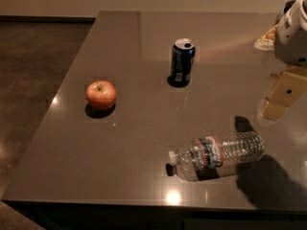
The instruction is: Move water bottle near apple
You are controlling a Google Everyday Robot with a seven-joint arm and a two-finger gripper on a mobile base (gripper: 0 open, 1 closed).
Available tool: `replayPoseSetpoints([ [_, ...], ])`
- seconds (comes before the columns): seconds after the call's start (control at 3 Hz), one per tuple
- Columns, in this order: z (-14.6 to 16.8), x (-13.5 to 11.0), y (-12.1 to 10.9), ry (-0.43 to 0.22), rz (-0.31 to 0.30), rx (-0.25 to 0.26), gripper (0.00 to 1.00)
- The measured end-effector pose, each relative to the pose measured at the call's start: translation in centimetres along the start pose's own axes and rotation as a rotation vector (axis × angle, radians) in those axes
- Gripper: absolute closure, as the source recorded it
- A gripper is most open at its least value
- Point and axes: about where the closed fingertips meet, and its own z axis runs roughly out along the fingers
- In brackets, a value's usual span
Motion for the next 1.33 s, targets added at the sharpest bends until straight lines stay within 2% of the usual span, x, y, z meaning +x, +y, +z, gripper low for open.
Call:
replayPoseSetpoints([
  [0.33,0.0,0.0,0.0,0.000,0.000,0.000,0.00],
  [0.67,1.1,-0.6,1.0,-0.021,-0.040,-0.009,0.00],
  [1.0,2.6,-1.1,2.9,-0.029,-0.094,-0.034,0.00],
  [1.33,5.5,-1.5,5.9,-0.016,-0.175,-0.087,0.00],
])
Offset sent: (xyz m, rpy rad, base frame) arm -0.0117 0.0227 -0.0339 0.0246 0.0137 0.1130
